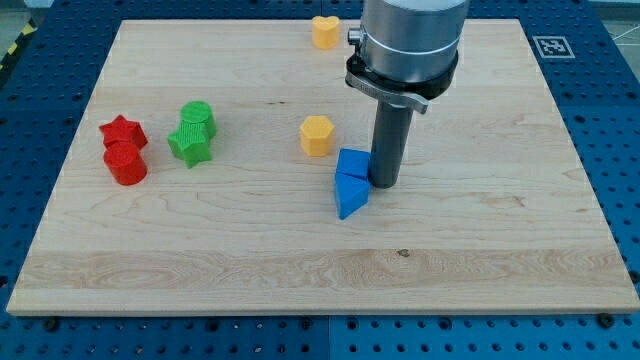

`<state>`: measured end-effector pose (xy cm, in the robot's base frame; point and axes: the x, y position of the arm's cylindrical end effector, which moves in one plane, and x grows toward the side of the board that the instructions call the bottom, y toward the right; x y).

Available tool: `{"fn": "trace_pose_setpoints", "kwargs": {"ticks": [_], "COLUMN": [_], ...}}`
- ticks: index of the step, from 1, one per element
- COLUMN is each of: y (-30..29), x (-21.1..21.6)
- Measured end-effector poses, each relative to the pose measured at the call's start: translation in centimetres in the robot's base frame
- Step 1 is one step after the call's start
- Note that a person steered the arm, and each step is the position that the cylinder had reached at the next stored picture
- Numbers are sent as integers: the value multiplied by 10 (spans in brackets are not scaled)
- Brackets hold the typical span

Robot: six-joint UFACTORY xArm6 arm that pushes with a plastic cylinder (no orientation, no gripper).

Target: Move your arm towards the bottom right

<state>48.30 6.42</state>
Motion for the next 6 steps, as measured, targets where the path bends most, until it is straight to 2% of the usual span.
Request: {"fn": "trace_pose_setpoints", "kwargs": {"ticks": [1,3,4,5,6], "y": [-9,-22,-17,32,85], "x": [-9,-68,-69,-21,50]}}
